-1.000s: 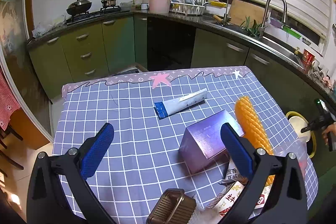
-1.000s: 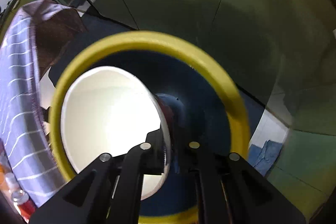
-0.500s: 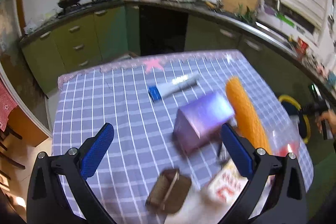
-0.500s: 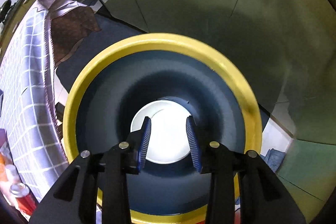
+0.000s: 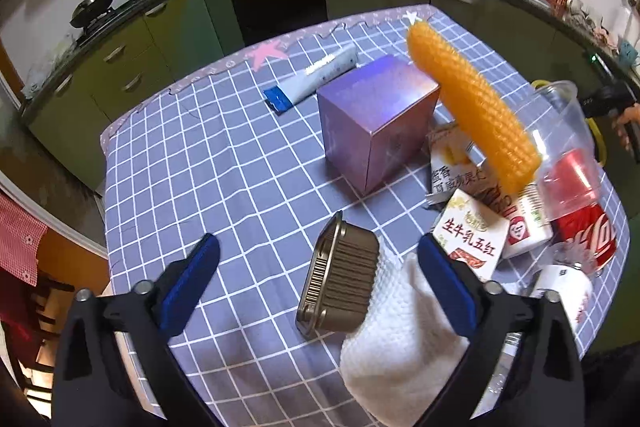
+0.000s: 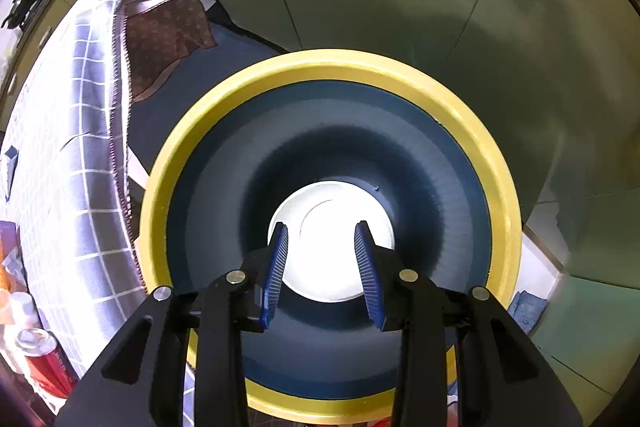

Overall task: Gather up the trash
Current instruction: 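Grasp the small brown metal tin with the left gripper, then carry the brown tin over the bin and open the left gripper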

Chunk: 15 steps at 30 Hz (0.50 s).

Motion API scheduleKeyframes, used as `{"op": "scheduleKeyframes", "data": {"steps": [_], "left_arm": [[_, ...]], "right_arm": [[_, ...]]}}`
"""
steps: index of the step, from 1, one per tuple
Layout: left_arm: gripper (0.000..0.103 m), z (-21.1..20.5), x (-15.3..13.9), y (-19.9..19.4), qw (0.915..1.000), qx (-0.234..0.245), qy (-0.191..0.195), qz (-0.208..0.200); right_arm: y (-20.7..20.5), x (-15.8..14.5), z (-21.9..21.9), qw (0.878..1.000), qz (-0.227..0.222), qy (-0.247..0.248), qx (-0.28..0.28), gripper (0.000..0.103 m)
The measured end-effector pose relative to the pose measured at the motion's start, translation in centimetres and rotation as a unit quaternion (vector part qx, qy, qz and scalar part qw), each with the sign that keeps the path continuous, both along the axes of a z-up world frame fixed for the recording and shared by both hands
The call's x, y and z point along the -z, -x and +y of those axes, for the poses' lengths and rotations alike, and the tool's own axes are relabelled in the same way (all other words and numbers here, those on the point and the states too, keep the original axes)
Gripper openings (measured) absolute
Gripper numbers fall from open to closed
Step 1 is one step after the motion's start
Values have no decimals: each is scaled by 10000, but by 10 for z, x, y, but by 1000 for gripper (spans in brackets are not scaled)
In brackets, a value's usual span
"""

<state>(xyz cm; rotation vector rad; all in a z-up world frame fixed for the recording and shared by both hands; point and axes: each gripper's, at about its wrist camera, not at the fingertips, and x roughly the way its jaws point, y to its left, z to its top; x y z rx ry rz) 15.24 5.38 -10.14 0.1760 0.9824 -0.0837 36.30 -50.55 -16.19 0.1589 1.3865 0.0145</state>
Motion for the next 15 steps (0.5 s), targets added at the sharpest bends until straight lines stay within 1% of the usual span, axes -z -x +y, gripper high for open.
{"op": "scheduleKeyframes", "data": {"steps": [1, 3, 5, 7, 8, 9, 10, 12, 15], "left_arm": [[77, 1, 3, -2, 10000, -15, 9, 49], [65, 5, 7, -5, 9999, -64, 46, 111], [59, 8, 11, -7, 9998, -104, -25, 138], [58, 8, 13, -7, 9999, -76, -72, 132], [54, 8, 14, -7, 9999, -61, -77, 135], [48, 8, 15, -7, 9999, -39, -83, 137], [44, 8, 15, -7, 9999, -9, -83, 134], [28, 9, 15, -8, 9999, -10, -49, 136], [27, 11, 9, -6, 10000, -29, -30, 52]], "right_arm": [[1, -1, 2, 10000, -5, 0, -22, 35], [0, -3, 3, 10000, -10, -8, -49, 35], [0, -4, 5, 10000, -2, -17, -73, 35], [-1, -4, 6, 10000, 1, -18, -79, 35], [-2, -4, 5, 10000, 2, -16, -85, 35], [-2, -4, 6, 10000, 4, -18, -93, 35], [-2, -4, 6, 9999, 1, -23, -102, 35], [-2, -3, 7, 9999, 0, -41, -123, 35], [-1, -4, 8, 9999, -12, -53, -151, 35]]}}
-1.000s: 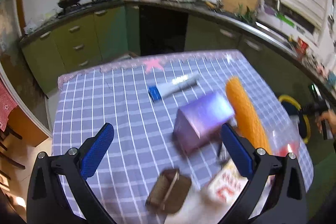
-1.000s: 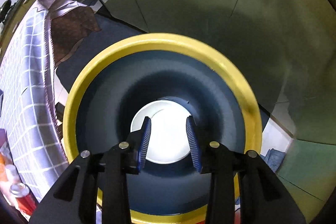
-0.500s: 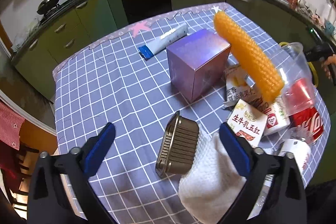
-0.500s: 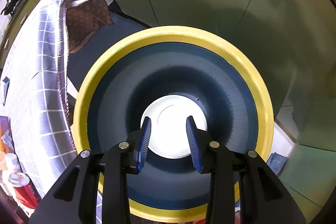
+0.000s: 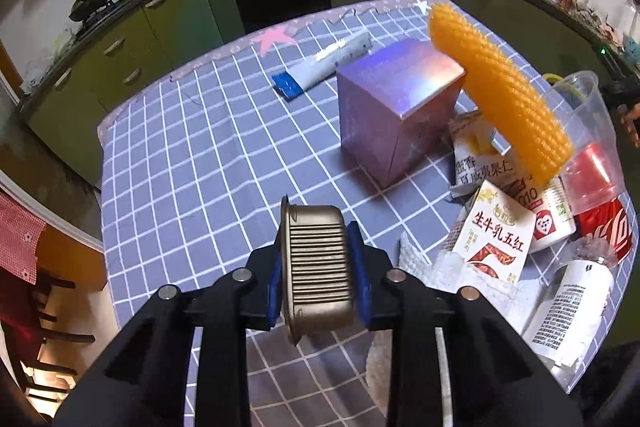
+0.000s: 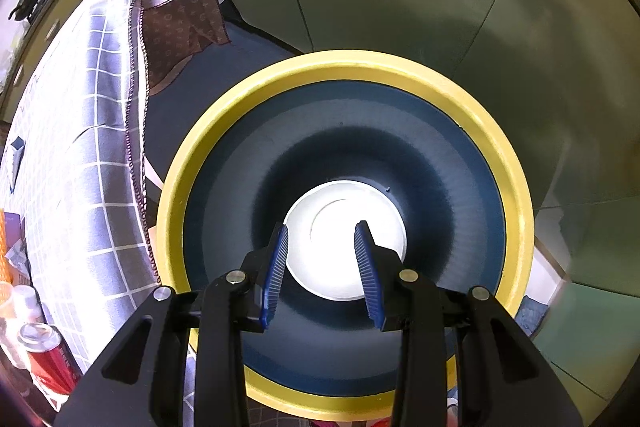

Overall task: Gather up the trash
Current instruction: 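Carry the brown tin over the bin and open the left gripper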

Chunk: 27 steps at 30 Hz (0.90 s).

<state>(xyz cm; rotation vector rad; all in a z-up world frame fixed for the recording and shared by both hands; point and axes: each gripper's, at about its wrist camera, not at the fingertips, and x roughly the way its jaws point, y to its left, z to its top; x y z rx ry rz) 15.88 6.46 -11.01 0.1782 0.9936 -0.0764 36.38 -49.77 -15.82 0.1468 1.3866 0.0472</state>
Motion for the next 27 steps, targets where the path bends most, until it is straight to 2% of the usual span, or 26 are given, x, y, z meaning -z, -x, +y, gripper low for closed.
{"op": "scheduleKeyframes", "data": {"steps": [8, 16, 19, 21, 27], "left_arm": [[26, -17, -34, 10, 9994, 174, -127, -287], [26, -78, -99, 22, 9937, 855, 33, -718], [25, -116, -122, 21, 9879, 1307, 170, -814], [25, -152, -135, 13, 9812, 1727, 294, -812], [25, -251, -143, -17, 9613, 2619, 482, -699]], "right_arm": [[10, -17, -8, 9996, -235, -176, -44, 35], [36, -50, -33, 9968, -707, -356, -103, 35], [50, -65, -45, 9949, -911, -420, -134, 35], [62, -77, -56, 9933, -1067, -406, -153, 35], [94, -104, -86, 9890, -1425, -357, -167, 35]]}}
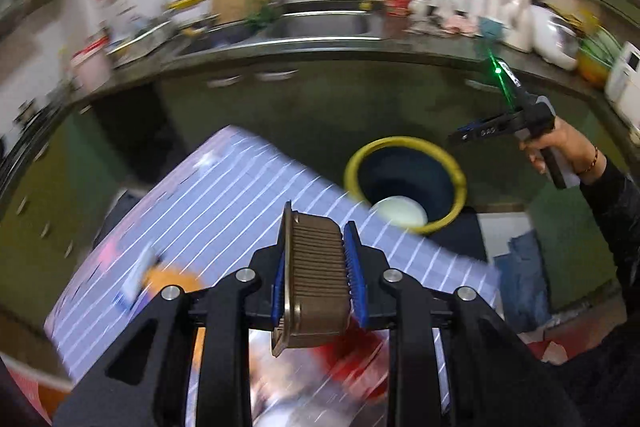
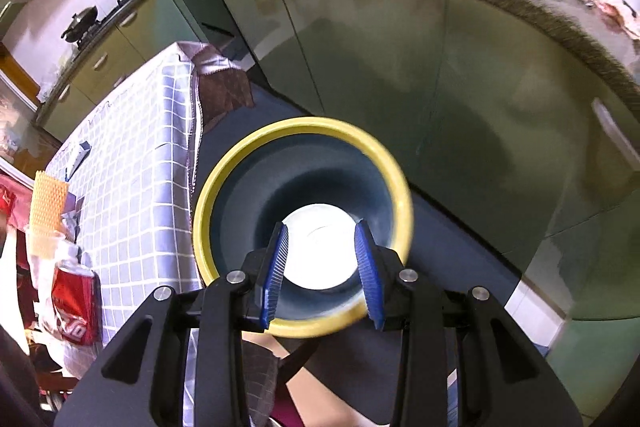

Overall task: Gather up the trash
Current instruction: 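Carry the brown tin over the bin and open the left gripper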

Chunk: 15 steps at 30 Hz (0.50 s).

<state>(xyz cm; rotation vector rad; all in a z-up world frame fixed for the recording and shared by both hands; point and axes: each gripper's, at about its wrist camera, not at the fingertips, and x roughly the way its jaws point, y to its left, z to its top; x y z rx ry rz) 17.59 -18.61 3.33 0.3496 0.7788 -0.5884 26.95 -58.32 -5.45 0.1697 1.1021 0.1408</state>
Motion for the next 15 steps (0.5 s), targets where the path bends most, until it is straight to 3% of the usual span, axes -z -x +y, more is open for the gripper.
{"op": "scheduleKeyframes", "data": {"steps": [9, 15], "left_arm": [[24, -165, 43, -57, 9932, 970, -118, 627], [24, -228, 85, -83, 9877, 1132, -333, 1028]], "right_arm": [[34, -4, -51, 9999, -118, 1, 120, 35], [46, 7, -81, 9996, -78, -98, 245, 35]]}}
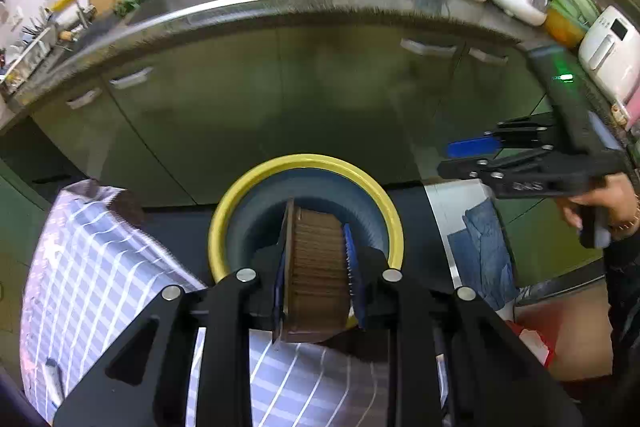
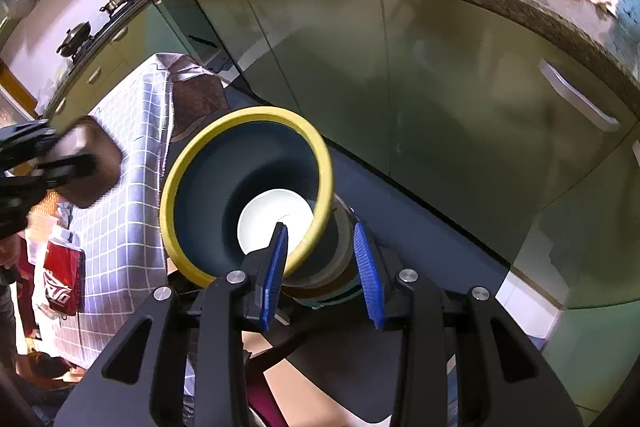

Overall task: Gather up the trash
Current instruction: 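Carry the brown tin over the bin and open the left gripper, then grasp the red Coca-Cola can with the right gripper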

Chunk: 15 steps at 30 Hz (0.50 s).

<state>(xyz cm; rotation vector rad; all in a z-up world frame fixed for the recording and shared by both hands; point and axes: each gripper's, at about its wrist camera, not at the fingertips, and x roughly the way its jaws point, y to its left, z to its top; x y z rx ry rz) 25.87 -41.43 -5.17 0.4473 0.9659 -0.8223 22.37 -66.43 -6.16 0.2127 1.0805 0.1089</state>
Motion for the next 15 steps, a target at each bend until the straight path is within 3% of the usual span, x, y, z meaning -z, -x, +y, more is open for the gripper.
{"op": "scheduleKeyframes", "data": {"steps": [2, 5, 10, 13, 15], "left_arm": [[27, -15, 15, -6, 9999, -44, -93, 87], [66, -28, 30, -10, 9994, -126, -315, -42], [66, -17, 18, -3, 9994, -236, -218, -101], [66, 10, -13, 9, 9990, -369, 108, -221], [72, 33, -33, 17, 9977, -510, 298, -328]], "right_arm": [[0, 3, -5, 10000, 15, -34, 37, 35], [5, 7, -7, 10000, 47, -63, 44, 37], [13, 4, -5, 10000, 55, -49, -13, 42], [15, 0, 2, 10000, 10, 17, -80, 42], [16, -3, 9, 9998, -7, 55, -166, 43]]}}
